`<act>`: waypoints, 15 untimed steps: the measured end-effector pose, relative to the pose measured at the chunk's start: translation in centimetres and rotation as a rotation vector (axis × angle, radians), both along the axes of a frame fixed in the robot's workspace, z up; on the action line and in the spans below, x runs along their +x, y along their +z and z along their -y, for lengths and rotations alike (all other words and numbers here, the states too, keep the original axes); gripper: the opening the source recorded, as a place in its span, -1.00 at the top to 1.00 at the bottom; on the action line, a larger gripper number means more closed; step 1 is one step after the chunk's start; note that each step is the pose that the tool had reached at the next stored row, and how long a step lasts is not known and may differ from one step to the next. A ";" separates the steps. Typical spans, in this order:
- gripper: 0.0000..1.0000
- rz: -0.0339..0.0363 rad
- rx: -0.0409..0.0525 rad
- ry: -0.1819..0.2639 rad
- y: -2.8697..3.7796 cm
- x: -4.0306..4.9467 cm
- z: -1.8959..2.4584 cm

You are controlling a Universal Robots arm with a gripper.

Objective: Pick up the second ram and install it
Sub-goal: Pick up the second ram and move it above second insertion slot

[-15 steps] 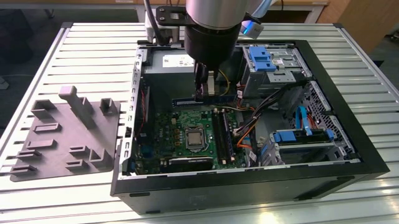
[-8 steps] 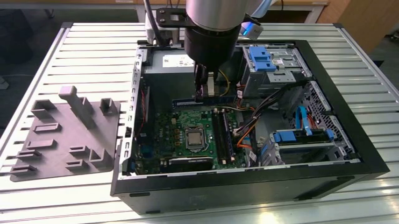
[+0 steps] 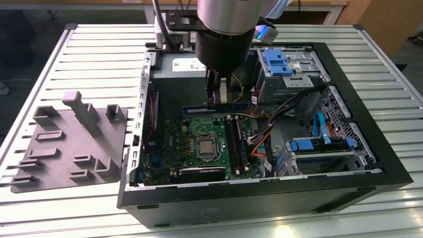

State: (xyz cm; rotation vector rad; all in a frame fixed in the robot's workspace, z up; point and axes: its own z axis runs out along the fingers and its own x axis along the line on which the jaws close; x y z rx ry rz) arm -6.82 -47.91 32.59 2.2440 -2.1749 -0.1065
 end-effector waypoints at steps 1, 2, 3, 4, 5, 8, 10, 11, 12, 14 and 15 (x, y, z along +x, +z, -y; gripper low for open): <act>0.76 0.0000 0.0000 0.000 -0.03 0.00 0.00; 0.76 0.0000 -0.0001 0.000 -0.06 0.00 0.00; 0.76 0.0000 0.0000 0.000 -0.09 0.00 0.00; 0.76 0.0000 0.0000 0.000 -0.12 0.00 0.00; 0.76 0.0000 0.0000 0.000 -0.15 0.00 0.00; 0.76 0.0000 0.0000 0.000 -0.25 0.00 0.00; 0.76 0.0000 0.0000 0.000 -0.30 0.00 0.00; 0.76 0.0000 0.0000 0.000 -0.33 0.00 0.00; 0.76 0.0000 0.0000 0.000 -0.35 0.00 0.00; 0.76 0.0000 0.0001 0.000 -0.41 0.00 0.00; 0.76 0.0000 0.0001 0.000 -0.44 0.00 0.00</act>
